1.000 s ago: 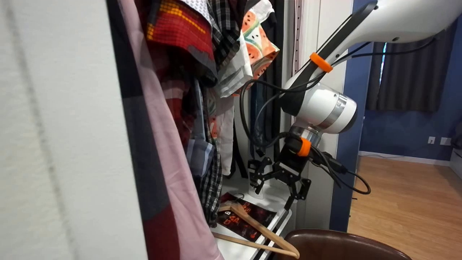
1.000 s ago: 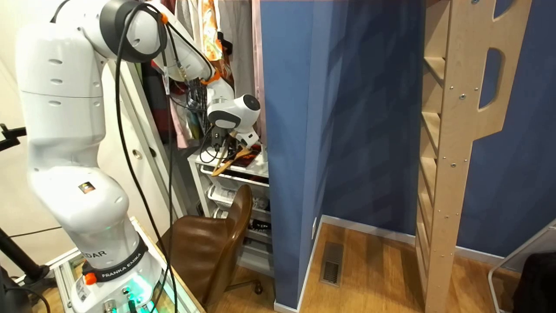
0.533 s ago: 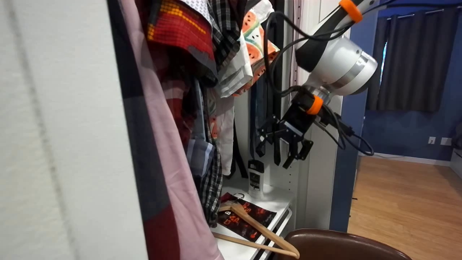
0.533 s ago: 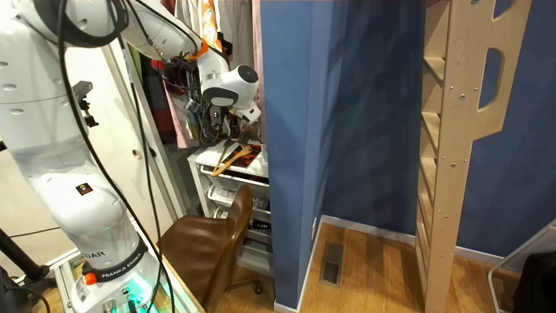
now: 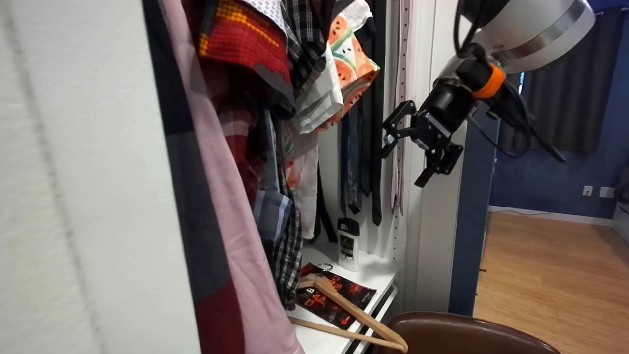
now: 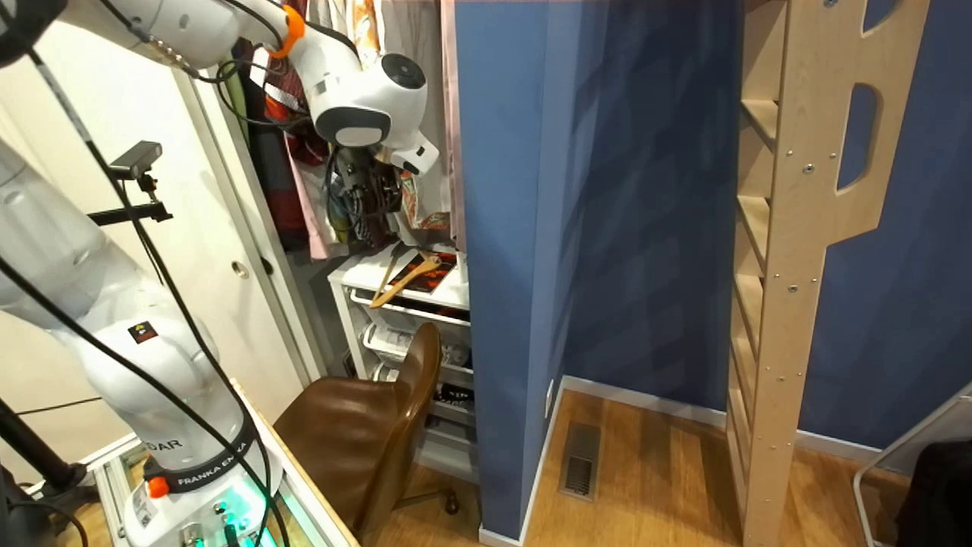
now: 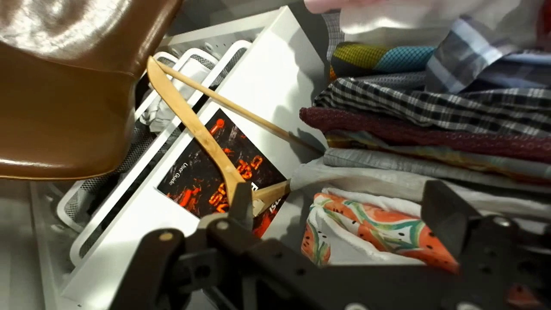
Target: Put the wooden clothes hanger on the shelf
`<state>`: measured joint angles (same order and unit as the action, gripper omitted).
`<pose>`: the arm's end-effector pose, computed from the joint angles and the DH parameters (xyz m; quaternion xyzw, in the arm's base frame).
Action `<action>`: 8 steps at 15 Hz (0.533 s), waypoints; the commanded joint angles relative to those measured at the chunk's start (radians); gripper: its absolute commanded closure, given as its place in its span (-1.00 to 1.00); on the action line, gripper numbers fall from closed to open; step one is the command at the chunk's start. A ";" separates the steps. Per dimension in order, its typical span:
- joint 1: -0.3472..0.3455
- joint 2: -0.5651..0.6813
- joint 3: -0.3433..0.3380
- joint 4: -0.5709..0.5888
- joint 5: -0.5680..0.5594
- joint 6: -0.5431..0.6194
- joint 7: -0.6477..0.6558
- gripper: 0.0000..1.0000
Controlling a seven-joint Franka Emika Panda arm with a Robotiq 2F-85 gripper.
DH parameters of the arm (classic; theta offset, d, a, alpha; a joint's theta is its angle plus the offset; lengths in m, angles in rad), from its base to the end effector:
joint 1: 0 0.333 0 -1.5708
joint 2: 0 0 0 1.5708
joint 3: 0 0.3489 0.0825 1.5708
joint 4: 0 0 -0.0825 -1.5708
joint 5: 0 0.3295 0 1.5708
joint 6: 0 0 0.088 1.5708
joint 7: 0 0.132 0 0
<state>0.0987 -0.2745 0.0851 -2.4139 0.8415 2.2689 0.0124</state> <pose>0.4060 0.1113 0.4751 -0.9317 0.1635 -0.0304 0.3230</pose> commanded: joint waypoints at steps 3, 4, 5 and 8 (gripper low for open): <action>-0.028 -0.246 -0.011 -0.079 -0.140 -0.148 0.064 -1.00; -0.034 -0.281 -0.016 -0.085 -0.164 -0.171 0.067 -1.00; -0.040 -0.312 -0.018 -0.089 -0.186 -0.194 0.080 -1.00; -0.030 -0.283 -0.025 -0.059 -0.172 -0.200 0.064 -1.00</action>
<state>0.0621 -0.5592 0.0658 -2.4737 0.6733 2.0680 0.0736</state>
